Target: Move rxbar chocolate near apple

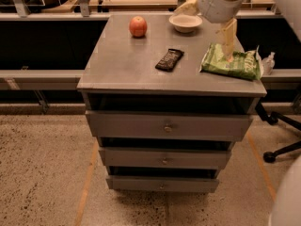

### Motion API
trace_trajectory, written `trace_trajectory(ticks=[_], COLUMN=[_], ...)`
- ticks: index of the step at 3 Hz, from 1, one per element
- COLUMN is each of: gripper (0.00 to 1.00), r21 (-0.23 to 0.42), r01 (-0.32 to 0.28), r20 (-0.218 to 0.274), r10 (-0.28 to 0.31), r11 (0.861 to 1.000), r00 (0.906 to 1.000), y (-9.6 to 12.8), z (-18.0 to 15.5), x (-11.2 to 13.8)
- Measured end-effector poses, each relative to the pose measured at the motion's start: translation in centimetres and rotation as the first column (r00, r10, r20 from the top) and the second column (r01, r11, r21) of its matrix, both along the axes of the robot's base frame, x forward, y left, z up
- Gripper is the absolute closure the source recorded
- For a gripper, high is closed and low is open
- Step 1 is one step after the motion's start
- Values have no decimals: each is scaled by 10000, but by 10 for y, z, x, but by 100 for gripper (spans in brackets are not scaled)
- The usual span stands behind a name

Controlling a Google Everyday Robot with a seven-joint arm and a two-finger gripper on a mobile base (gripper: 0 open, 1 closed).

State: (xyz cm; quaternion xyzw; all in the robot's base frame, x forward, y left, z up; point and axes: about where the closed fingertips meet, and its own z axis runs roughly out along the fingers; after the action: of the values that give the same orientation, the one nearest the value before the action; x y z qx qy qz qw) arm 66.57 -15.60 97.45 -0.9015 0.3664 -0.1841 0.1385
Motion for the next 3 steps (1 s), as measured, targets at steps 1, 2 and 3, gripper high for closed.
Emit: trace_trajectory(ticks=[1,2,3], gripper=[0,0,0], r21=[-919,-1484,-1794], r01=[-961,-1407,-1526], r20=[117,106,-39], r10=[976,1438,1545], r11=[9911,9789,9719], r00=[9952,9895,9880], y=[29,51,67], z=[-9,-24,-48], x=[34,65,91])
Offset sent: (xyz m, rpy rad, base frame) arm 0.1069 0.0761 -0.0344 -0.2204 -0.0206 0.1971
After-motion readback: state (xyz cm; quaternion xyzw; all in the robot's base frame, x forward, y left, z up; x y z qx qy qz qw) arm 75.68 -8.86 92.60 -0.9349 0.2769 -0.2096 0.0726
